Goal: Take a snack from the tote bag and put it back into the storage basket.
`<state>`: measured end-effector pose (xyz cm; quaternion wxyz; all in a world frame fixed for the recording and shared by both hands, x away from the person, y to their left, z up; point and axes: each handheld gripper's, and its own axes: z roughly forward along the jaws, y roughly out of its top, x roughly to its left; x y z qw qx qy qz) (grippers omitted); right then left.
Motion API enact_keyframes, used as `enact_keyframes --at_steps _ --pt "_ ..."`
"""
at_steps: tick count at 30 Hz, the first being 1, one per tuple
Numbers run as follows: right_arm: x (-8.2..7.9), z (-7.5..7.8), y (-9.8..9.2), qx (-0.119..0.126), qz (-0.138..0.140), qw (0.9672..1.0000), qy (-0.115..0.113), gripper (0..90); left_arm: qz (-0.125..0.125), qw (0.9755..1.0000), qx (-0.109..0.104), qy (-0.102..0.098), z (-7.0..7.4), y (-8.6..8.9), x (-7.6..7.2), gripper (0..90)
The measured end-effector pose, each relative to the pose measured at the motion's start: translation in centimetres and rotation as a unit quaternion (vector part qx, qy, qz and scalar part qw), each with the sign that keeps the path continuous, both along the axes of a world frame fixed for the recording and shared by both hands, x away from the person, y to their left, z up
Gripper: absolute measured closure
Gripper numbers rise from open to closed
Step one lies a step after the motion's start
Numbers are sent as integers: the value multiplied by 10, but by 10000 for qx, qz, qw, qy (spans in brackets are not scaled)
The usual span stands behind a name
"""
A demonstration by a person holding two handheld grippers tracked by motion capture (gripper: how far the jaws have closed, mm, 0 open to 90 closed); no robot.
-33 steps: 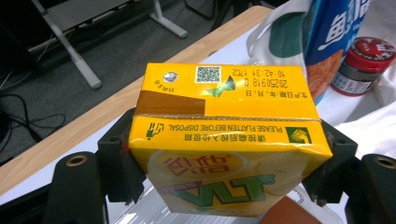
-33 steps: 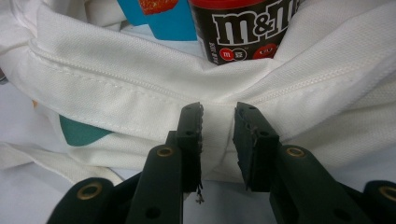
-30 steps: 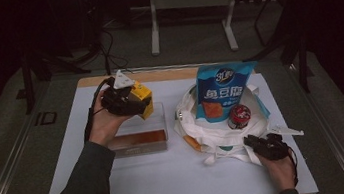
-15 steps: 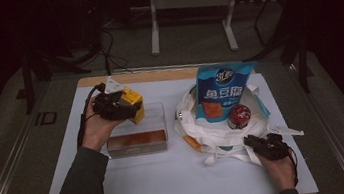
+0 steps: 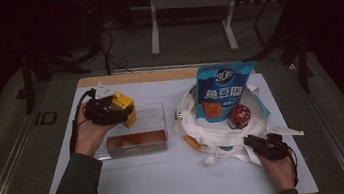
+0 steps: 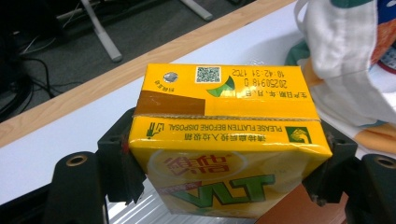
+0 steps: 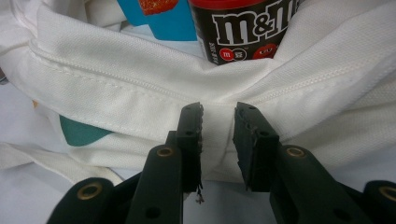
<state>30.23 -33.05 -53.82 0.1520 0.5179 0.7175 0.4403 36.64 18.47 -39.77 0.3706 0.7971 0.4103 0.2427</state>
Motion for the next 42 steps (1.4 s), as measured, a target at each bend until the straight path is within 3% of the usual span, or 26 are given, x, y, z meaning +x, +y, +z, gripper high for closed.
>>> enact_keyframes --at_steps 19,29,38,42 --pt "0 0 0 -19 -7 10000 -12 721 390 9990 -138 138 -26 24 -7 280" --pt "0 0 0 -24 -9 10000 -15 721 573 9980 -252 32 -28 32 -10 280" --pt "-1 0 1 -35 -16 10000 -12 721 800 9967 -108 101 -35 42 -11 280" --pt "-1 0 1 -29 -17 10000 -9 721 844 9962 -136 146 -41 45 -11 279"
